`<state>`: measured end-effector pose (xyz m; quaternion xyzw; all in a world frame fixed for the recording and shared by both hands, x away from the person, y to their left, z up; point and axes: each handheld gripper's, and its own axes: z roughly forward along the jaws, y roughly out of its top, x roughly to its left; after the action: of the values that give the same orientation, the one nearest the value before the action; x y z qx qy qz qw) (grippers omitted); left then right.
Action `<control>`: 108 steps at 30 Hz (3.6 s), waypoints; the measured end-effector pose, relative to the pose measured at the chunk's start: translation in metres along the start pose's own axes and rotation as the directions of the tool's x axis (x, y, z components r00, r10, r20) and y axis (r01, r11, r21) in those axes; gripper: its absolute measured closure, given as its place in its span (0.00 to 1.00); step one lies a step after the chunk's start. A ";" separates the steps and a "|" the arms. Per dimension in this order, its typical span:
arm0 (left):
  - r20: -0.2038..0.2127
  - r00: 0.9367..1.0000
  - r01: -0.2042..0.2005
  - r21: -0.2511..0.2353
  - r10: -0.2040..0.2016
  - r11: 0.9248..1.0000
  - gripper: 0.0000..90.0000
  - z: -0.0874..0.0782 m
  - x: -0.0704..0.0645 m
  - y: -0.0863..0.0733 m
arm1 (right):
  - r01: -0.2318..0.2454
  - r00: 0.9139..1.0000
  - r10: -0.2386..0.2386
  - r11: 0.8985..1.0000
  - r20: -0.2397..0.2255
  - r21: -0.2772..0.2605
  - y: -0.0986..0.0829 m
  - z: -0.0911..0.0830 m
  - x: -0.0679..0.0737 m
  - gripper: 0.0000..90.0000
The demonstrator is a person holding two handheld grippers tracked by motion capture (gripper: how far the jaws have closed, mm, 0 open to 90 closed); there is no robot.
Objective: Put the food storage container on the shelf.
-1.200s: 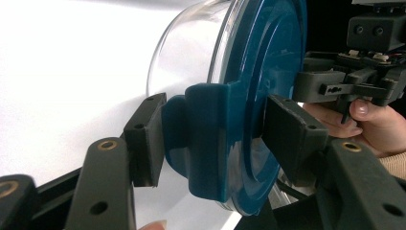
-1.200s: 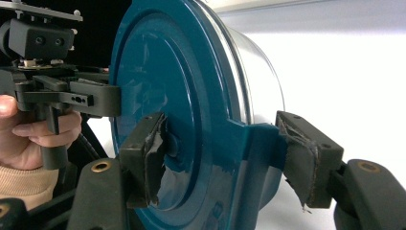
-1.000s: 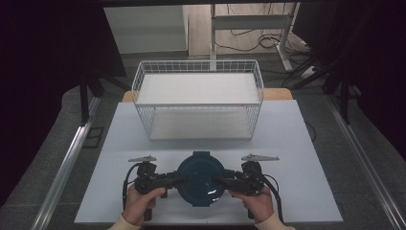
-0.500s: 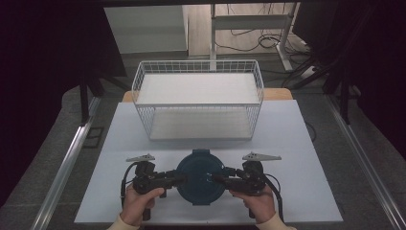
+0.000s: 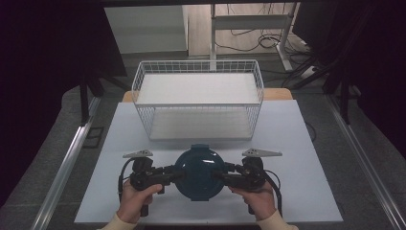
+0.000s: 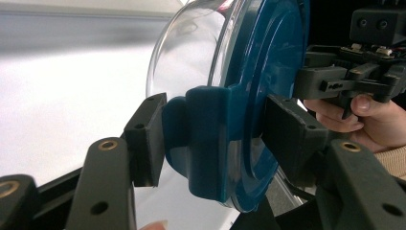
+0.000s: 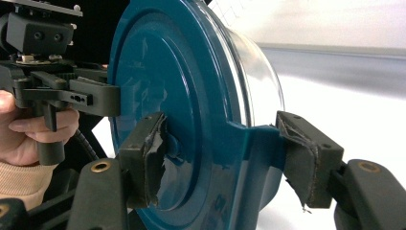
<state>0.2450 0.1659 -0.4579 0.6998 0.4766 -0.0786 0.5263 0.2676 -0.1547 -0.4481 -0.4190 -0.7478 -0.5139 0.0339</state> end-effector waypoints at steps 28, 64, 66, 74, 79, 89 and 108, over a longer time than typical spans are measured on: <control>0.023 0.996 -0.085 -0.077 0.087 0.993 0.48 -0.019 -0.023 0.119 | 0.084 0.996 -0.082 0.995 0.032 -0.050 0.120 -0.024 0.011 0.41; 0.031 0.996 -0.079 -0.063 0.081 0.995 0.48 -0.006 0.003 0.246 | 0.077 0.997 -0.075 0.996 0.032 -0.046 0.246 -0.010 -0.027 0.41; 0.037 0.997 -0.066 -0.059 0.068 0.996 0.48 -0.003 0.011 0.248 | 0.068 0.997 -0.066 0.997 0.038 -0.041 0.248 -0.006 -0.030 0.41; 0.046 0.999 -0.005 -0.055 0.008 0.998 0.48 0.008 0.034 0.256 | 0.006 0.999 -0.005 1.000 0.041 -0.027 0.253 0.014 -0.049 0.41; 0.061 0.997 0.041 -0.073 -0.036 0.996 0.48 0.015 0.044 0.260 | -0.040 0.999 0.041 0.998 0.031 -0.046 0.254 0.020 -0.058 0.41; 0.093 0.977 0.199 -0.076 -0.191 0.977 0.46 0.033 0.067 0.272 | -0.256 0.966 0.258 0.963 0.020 -0.089 0.259 0.034 -0.082 0.40; -0.023 0.996 0.078 -0.170 -0.083 0.982 0.25 0.019 0.051 0.264 | -0.228 0.943 0.265 0.955 0.203 -0.188 0.252 0.030 -0.062 0.17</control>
<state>0.4780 0.1820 -0.3226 0.6340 0.5172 -0.0488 0.5729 0.4852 -0.1371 -0.3054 -0.5667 -0.6439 -0.5136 -0.0212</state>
